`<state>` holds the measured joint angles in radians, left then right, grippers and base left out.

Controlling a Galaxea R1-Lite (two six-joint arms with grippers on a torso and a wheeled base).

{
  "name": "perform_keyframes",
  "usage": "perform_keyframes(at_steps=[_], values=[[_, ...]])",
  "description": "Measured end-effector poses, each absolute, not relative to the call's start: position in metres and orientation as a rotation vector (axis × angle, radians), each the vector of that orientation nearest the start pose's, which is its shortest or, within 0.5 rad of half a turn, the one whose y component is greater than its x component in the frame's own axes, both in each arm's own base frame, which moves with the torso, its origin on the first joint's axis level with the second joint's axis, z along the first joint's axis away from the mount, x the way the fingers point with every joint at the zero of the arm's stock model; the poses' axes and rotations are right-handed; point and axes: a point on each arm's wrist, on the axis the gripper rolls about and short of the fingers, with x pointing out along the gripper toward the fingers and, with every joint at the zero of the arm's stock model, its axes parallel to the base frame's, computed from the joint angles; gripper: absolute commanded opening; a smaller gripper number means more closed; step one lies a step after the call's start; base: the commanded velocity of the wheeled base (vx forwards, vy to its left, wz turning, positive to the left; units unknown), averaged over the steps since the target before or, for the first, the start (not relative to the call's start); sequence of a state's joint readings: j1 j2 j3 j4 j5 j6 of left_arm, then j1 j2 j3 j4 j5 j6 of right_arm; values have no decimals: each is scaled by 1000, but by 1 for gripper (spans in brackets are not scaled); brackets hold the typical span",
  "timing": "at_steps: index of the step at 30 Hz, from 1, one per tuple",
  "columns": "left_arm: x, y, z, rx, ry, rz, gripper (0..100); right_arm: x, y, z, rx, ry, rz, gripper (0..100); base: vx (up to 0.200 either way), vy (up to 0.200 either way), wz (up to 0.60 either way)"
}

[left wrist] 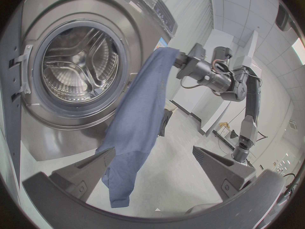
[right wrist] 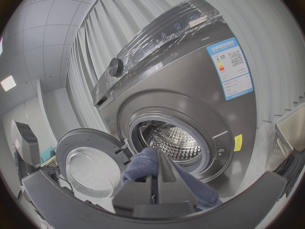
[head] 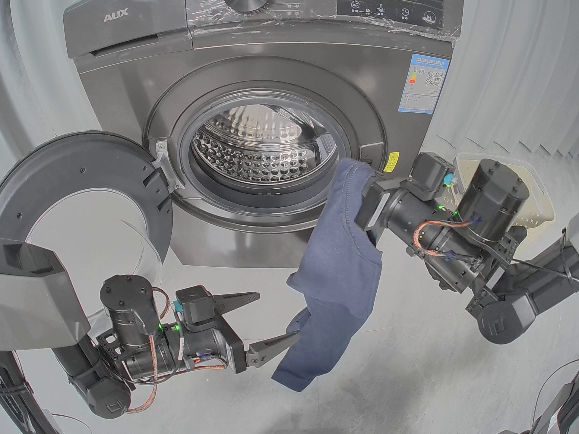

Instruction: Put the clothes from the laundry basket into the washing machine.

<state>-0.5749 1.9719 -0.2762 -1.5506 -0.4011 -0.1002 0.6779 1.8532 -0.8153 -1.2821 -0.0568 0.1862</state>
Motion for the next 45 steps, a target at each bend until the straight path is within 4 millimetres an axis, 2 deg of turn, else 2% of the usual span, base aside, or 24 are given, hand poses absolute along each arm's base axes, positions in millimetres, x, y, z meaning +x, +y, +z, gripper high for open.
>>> perform_keyframes(at_steps=[7,19,35,45], values=[[218,-165,85,-84,172,-1008,100,277,229,213,286,-209,633,0,0,0,0],[245,-199,82,-90,104,-977,100,292,250,222,313,-258,624,0,0,0,0],[287,-244,60,-92,51,-816,100,296,258,217,338,-274,612,0,0,0,0],[300,-262,46,-84,71,-802,100,294,261,215,339,-268,611,0,0,0,0]])
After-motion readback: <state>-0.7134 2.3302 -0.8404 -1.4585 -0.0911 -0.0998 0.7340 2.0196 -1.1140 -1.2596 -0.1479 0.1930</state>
